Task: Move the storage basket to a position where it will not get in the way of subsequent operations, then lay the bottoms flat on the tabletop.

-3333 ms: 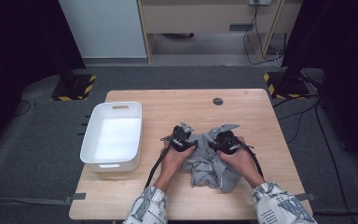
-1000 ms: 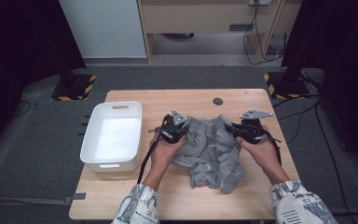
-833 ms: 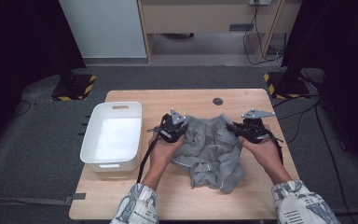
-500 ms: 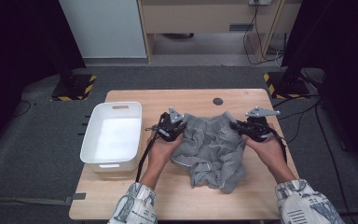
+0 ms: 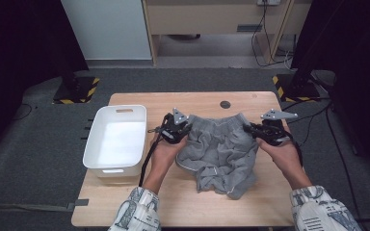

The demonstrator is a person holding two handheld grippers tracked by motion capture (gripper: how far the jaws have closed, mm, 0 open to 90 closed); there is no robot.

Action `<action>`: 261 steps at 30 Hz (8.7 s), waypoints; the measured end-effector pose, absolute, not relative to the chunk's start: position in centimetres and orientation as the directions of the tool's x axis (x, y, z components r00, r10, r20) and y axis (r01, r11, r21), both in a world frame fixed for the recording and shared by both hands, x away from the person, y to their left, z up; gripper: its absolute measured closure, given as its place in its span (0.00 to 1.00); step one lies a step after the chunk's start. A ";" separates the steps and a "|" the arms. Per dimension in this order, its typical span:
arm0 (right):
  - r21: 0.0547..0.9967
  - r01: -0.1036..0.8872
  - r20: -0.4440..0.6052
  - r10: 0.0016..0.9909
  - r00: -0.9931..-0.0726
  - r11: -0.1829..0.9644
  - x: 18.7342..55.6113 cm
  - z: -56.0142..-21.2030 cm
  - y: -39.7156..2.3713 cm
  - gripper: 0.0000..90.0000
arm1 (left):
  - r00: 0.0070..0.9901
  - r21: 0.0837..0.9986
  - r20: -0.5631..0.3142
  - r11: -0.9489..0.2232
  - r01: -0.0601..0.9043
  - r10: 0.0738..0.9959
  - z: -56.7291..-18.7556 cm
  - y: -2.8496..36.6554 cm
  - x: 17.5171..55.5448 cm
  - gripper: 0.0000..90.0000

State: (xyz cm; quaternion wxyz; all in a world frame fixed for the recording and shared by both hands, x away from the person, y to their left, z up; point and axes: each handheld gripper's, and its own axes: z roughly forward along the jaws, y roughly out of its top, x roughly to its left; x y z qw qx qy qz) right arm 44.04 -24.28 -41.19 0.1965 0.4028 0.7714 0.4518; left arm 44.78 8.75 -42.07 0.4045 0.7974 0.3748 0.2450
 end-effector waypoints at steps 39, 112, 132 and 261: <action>0.875 0.405 0.036 0.799 -0.601 0.265 43.4 -38.9 -26.1 0.89 | 0.609 0.853 0.096 -0.381 0.358 0.787 -39.9 9.6 44.2 0.88; 0.905 0.300 -0.062 0.792 -0.608 0.301 42.8 -33.6 -27.5 0.89 | 0.611 0.852 0.197 -0.443 0.281 0.767 -33.5 10.8 44.8 0.89; 0.854 0.425 -0.017 0.831 -0.556 0.302 51.1 -39.1 -25.5 0.89 | 0.526 0.806 0.164 -0.421 0.416 0.834 -38.3 10.8 52.4 0.88; 0.775 0.523 -0.066 0.867 -0.493 0.356 34.3 -50.4 -32.7 0.72 | 0.619 0.689 0.138 -0.524 0.501 0.773 -52.5 13.9 33.5 0.34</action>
